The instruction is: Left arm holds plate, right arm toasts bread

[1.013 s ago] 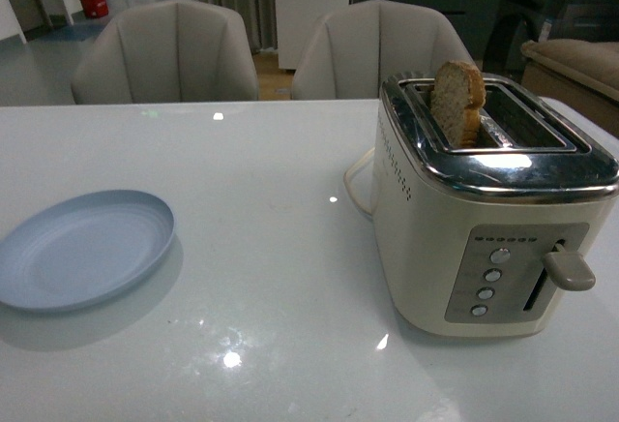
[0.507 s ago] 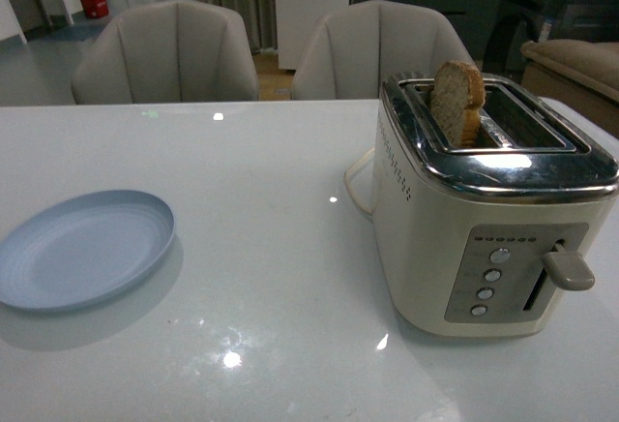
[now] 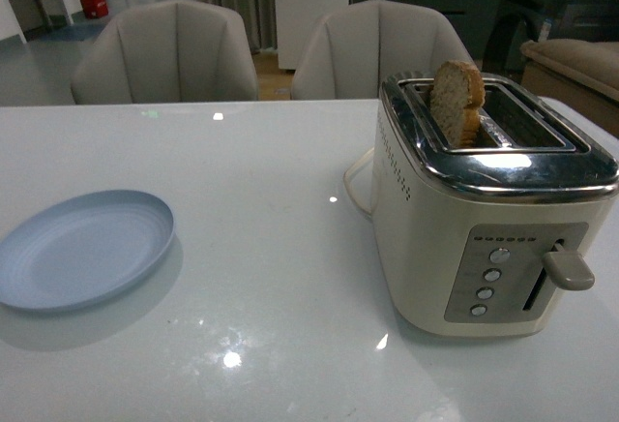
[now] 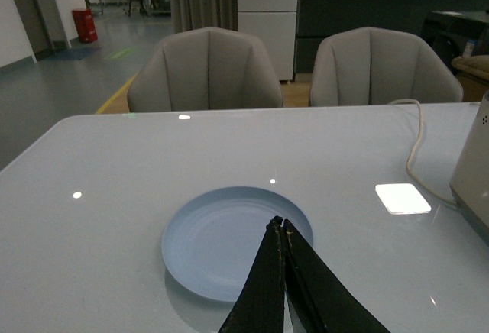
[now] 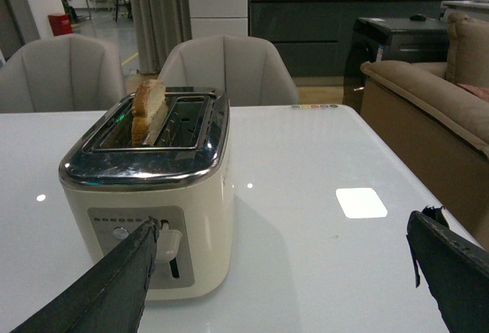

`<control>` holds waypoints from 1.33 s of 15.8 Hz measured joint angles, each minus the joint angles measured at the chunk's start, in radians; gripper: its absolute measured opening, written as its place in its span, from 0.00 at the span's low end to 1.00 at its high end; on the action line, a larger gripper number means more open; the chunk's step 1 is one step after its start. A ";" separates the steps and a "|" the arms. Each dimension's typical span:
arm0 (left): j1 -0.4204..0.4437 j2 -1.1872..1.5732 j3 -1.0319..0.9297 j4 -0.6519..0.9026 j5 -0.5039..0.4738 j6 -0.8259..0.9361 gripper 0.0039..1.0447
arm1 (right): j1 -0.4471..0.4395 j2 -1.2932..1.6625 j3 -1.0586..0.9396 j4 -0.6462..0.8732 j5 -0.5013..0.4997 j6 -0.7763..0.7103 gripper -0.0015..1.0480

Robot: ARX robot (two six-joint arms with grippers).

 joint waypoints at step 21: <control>0.000 -0.516 0.000 -0.519 0.001 0.001 0.01 | 0.000 0.000 0.000 0.000 0.000 0.000 0.94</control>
